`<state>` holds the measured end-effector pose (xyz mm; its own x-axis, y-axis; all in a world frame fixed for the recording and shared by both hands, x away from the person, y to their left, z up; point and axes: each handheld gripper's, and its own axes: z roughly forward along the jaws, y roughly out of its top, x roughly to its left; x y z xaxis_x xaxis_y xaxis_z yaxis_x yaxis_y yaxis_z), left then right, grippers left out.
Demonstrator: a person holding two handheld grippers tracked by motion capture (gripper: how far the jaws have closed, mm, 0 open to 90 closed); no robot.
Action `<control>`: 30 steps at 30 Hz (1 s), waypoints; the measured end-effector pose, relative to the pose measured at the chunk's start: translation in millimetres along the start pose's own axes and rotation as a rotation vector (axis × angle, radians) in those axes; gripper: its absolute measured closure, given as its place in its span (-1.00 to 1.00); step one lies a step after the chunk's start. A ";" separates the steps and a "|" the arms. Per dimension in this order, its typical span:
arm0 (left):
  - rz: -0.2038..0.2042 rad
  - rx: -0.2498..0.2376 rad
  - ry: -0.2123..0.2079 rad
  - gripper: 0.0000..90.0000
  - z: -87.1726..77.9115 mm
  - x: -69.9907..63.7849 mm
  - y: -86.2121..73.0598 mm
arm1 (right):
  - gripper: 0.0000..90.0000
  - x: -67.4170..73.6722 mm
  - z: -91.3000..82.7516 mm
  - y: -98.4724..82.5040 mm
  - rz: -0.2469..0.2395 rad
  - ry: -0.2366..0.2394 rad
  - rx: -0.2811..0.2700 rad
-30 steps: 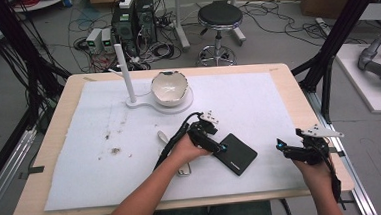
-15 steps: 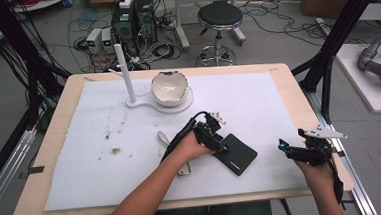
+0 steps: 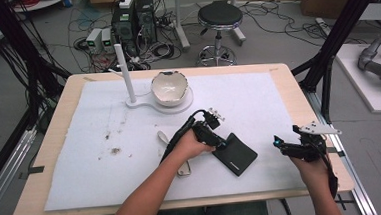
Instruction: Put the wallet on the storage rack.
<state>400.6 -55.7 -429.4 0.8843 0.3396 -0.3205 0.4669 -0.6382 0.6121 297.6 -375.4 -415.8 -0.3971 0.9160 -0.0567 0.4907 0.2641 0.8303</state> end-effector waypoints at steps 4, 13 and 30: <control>0.033 -0.033 0.017 0.79 -3.2 -5.5 2.1 | -0.61 1.1 1.5 1.5 0.000 0.004 -0.004; 0.110 -0.085 0.043 0.82 -34.3 -21.4 15.6 | -0.61 2.4 6.3 4.1 0.002 0.017 -0.008; 0.145 -0.194 0.224 0.84 -155.5 -10.9 38.6 | -0.61 16.6 17.0 11.1 -0.036 0.054 -0.006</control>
<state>408.4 23.4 -289.8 0.9086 0.4124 -0.0662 0.3082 -0.5550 0.7727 309.7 -352.2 -416.9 -0.4558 0.8883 -0.0571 0.4704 0.2949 0.8317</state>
